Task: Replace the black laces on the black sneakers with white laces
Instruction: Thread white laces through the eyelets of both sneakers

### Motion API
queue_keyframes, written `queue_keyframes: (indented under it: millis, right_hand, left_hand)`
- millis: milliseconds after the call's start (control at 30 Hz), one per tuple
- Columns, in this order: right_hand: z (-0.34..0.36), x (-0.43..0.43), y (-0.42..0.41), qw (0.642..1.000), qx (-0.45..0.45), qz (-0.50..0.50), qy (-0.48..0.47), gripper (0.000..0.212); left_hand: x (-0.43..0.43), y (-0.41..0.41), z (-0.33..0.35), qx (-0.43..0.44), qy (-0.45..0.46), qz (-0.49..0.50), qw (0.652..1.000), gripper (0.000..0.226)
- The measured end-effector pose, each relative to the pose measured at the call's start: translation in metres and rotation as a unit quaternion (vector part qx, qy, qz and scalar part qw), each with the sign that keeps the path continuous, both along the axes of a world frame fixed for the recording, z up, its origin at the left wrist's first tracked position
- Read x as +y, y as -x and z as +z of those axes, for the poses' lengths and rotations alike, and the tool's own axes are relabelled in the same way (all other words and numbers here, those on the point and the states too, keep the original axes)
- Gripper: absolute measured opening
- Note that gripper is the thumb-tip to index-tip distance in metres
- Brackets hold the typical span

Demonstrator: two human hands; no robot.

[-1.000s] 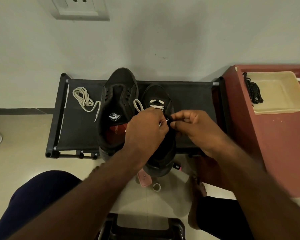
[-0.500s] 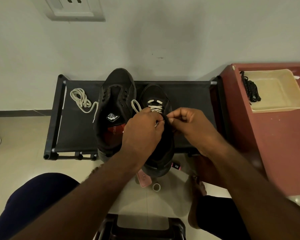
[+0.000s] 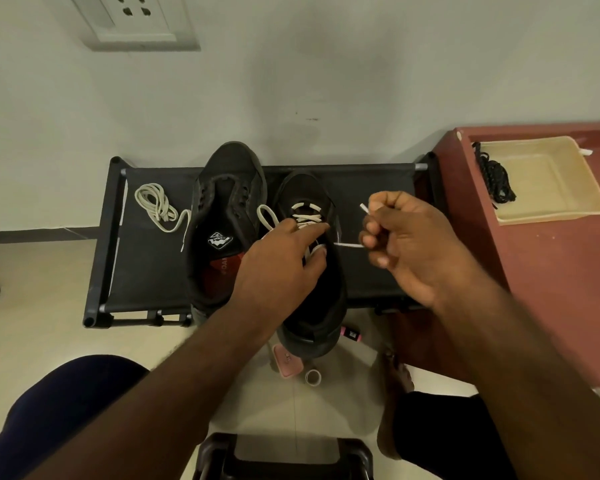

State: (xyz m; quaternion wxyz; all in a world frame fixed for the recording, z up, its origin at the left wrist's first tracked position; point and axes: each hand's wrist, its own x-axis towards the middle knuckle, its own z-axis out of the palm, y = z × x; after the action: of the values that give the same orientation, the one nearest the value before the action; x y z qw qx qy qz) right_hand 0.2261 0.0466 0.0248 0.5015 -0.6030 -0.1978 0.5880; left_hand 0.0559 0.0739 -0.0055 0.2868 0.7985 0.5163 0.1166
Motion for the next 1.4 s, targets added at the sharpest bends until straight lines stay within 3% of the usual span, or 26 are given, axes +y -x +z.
queue_keyframes:
  millis: [67, 167, 267, 333, 400, 433, 567, 600, 667, 733, 767, 833, 1000, 1067, 1100, 1133, 1167, 1233, 1267, 1300, 1367, 1400]
  right_hand:
    - [-0.004, -0.003, 0.005, 0.984, -0.159, 0.078, -0.006, 0.01]
    - [-0.016, -0.005, 0.007, 0.9, -0.38, 0.209, -0.048, 0.013]
    - [-0.02, -0.006, 0.01, 0.795, -0.486, 0.358, -0.061, 0.018]
    - [-0.022, -0.005, 0.01, 0.737, -0.542, 0.4, -0.053, 0.018]
    - [-0.024, -0.003, 0.009, 0.712, -0.572, 0.404, -0.048, 0.016]
    - [-0.023, -0.003, 0.007, 0.725, -0.563, 0.394, -0.051, 0.017]
    - [-0.014, -0.005, 0.002, 0.844, -0.451, 0.272, -0.099, 0.017]
    - [-0.01, -0.005, 0.003, 0.884, -0.387, 0.237, -0.107, 0.017]
    - [-0.003, -0.004, 0.004, 0.968, -0.144, 0.167, -0.119, 0.023]
    - [0.007, -0.003, 0.007, 0.98, 0.132, 0.074, -0.127, 0.026]
    - [0.011, -0.002, 0.007, 0.971, 0.201, 0.033, -0.125, 0.028]
    - [0.017, 0.0, 0.004, 0.965, 0.234, -0.026, -0.111, 0.032]
    - [0.025, 0.0, -0.018, 0.979, 0.192, -0.041, -0.055, 0.036]
    - [0.025, -0.001, -0.022, 1.0, 0.023, -0.01, -0.009, 0.039]
    - [0.021, -0.002, -0.023, 0.99, -0.137, 0.041, 0.014, 0.037]
    - [0.018, -0.003, -0.022, 0.946, -0.302, 0.11, 0.034, 0.031]
    - [0.011, -0.004, -0.019, 0.894, -0.406, 0.188, 0.042, 0.02]
    - [0.001, -0.008, -0.008, 0.831, -0.436, 0.339, 0.072, 0.022]
    - [-0.006, -0.009, -0.005, 0.812, -0.431, 0.388, 0.067, 0.028]
    - [-0.009, -0.009, -0.004, 0.794, -0.446, 0.411, 0.053, 0.022]
    - [-0.007, -0.007, -0.004, 0.795, -0.471, 0.382, 0.007, 0.012]
    - [-0.006, -0.006, -0.007, 0.82, -0.458, 0.344, -0.01, 0.016]
  left_hand:
    - [0.001, 0.0, -0.001, 0.005, -0.003, -0.006, 1.0, 0.044]
    - [0.002, 0.001, -0.001, 0.003, -0.004, -0.012, 1.0, 0.045]
    - [0.002, 0.001, 0.001, -0.006, 0.001, -0.016, 1.0, 0.046]
    - [0.003, 0.002, 0.002, -0.008, 0.006, -0.024, 1.0, 0.048]
    - [0.004, 0.003, 0.002, -0.007, 0.011, -0.033, 0.999, 0.051]
    - [0.005, 0.005, 0.002, -0.002, 0.015, -0.036, 0.999, 0.052]
    - [0.008, 0.006, 0.002, 0.013, 0.026, -0.043, 0.999, 0.051]
    - [0.009, 0.006, 0.003, 0.015, 0.032, -0.044, 0.998, 0.052]
    - [0.009, 0.006, 0.004, 0.011, 0.047, -0.045, 0.998, 0.044]
    - [0.009, 0.006, 0.005, 0.004, 0.051, -0.042, 0.998, 0.032]
    - [0.009, 0.007, 0.005, 0.002, 0.057, -0.039, 0.998, 0.037]
    - [0.01, 0.007, 0.004, 0.003, 0.07, -0.039, 0.997, 0.055]
    - [0.011, 0.007, 0.007, 0.013, 0.084, -0.034, 0.996, 0.061]
    - [0.011, 0.008, 0.006, 0.017, 0.079, -0.032, 0.996, 0.06]
    - [0.01, 0.007, 0.005, 0.017, 0.076, -0.03, 0.997, 0.058]
    - [0.009, 0.007, 0.005, 0.017, 0.073, -0.027, 0.997, 0.057]
    - [0.008, 0.007, 0.005, 0.016, 0.07, -0.024, 0.997, 0.056]
    - [0.008, 0.006, 0.005, 0.013, 0.064, -0.01, 0.998, 0.053]
    - [0.008, 0.006, 0.006, 0.011, 0.062, 0.002, 0.998, 0.05]
    - [0.008, 0.006, 0.007, 0.012, 0.062, 0.015, 0.998, 0.045]
    - [0.007, 0.008, 0.009, 0.026, 0.062, 0.03, 0.997, 0.036]
    - [0.007, 0.008, 0.01, 0.035, 0.067, 0.033, 0.997, 0.034]
